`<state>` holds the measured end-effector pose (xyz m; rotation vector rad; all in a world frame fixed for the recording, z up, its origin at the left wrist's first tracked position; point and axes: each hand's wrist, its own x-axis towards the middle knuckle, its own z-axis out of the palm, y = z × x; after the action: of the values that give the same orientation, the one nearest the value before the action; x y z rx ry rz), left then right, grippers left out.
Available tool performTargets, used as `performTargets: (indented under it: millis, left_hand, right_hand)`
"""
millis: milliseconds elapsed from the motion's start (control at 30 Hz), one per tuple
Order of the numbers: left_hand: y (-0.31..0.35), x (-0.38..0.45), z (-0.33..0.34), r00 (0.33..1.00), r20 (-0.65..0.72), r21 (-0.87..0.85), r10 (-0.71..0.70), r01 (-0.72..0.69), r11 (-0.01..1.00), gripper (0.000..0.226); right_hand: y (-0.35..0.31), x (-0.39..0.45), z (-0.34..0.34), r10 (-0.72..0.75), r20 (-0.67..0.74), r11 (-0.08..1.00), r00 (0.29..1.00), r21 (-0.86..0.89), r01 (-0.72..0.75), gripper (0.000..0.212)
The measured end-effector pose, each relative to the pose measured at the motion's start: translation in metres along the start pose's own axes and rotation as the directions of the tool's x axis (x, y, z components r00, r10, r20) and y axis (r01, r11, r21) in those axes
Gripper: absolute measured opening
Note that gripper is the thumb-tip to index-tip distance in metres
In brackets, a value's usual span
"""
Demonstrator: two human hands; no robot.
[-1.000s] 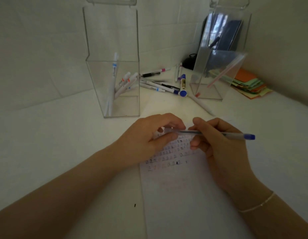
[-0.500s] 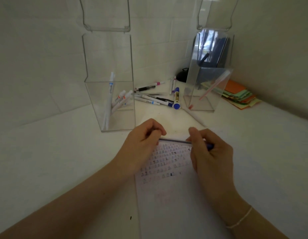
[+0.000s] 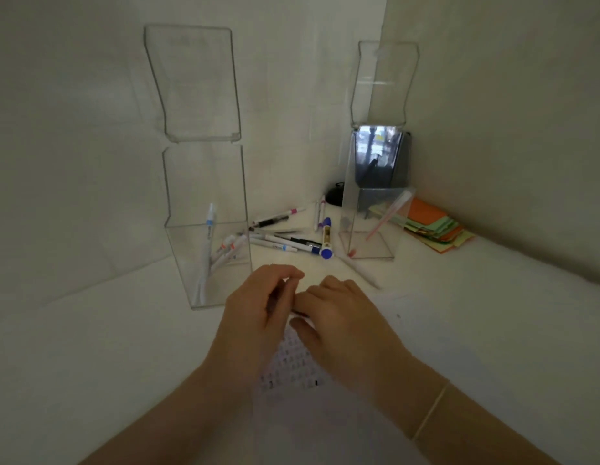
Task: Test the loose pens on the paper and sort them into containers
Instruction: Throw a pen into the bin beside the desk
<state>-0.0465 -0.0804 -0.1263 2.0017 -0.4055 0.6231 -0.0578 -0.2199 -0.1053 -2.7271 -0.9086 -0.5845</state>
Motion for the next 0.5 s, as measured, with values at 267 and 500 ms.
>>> performTargets:
  millis: [267, 500]
  left_hand:
    - [-0.021, -0.006, 0.002, 0.906, 0.423, 0.105, -0.013, -0.035, 0.994, 0.052]
    - [-0.027, -0.006, 0.008, 0.795, 0.597, 0.433, -0.108, -0.206, 0.878, 0.079]
  right_hand:
    - [0.074, 0.096, -0.113, 0.415, -0.328, 0.902, 0.849, 0.271, -0.336, 0.024]
    - [0.123, 0.124, -0.103, 0.566, -0.409, 0.815, 0.716, 0.412, -0.408, 0.067]
